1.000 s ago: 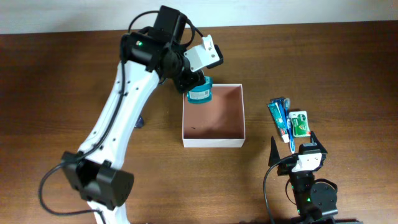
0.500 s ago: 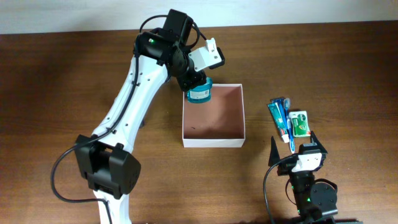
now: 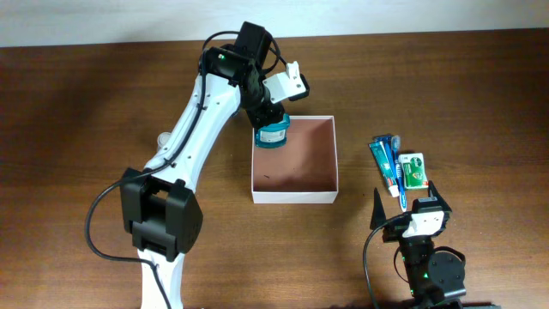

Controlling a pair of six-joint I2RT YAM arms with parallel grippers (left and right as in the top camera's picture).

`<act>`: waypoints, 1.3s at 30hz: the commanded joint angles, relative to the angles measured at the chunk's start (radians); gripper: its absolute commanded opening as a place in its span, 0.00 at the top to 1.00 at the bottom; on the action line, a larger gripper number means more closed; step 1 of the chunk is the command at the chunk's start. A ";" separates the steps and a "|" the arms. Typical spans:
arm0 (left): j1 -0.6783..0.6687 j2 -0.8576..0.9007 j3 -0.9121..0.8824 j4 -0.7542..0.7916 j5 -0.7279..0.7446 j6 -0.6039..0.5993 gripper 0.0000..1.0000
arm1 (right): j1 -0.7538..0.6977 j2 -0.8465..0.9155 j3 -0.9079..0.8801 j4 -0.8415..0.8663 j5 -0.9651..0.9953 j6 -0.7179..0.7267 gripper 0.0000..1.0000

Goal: Pack container
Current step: 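Lower the mouthwash into the box's back-left corner and release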

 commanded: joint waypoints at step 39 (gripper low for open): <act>0.222 -0.254 0.244 -0.262 -0.159 -0.620 0.01 | -0.008 -0.008 -0.005 -0.008 0.005 -0.004 0.02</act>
